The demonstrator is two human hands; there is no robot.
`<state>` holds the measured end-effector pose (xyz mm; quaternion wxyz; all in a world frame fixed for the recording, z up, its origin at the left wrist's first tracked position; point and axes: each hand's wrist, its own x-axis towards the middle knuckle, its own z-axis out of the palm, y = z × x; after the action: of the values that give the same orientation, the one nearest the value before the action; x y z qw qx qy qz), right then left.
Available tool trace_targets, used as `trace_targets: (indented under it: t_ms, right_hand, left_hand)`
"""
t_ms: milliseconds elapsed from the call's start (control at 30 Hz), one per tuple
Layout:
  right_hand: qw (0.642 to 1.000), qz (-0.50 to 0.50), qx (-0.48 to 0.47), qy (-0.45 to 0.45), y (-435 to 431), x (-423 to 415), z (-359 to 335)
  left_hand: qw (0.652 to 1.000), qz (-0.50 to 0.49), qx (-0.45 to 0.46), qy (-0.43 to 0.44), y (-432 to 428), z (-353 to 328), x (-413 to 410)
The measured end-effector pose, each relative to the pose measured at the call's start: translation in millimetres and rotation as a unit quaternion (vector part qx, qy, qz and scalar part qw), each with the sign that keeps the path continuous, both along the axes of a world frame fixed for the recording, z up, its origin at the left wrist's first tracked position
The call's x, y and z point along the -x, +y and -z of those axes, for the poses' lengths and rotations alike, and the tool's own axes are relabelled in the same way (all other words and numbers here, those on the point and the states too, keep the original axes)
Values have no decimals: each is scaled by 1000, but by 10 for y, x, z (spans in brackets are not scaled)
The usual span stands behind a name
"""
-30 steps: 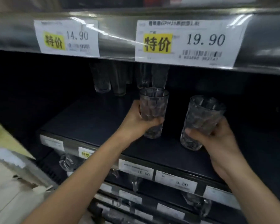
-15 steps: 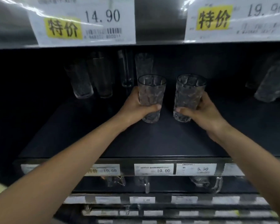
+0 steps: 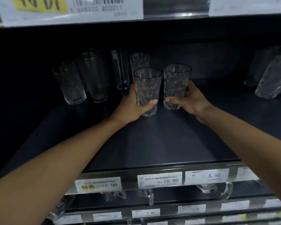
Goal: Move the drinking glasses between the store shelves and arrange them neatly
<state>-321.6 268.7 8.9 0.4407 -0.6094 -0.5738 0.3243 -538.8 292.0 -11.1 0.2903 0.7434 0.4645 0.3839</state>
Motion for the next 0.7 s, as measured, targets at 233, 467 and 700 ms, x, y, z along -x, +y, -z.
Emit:
trace_targets:
  t_ms: [233,467,700]
  right_hand:
    - [999,25,-18,-38,383,85,39]
    - [998,57,-34,-11,806,188,101]
    - [995,90,-34,-23,1086,328,169]
  left_hand:
    - [999,-47,-12,-13,350,-5,12]
    - [997,-70,-4,-37,547,32,43]
    - [996,-67,-3,-54,618,57,72]
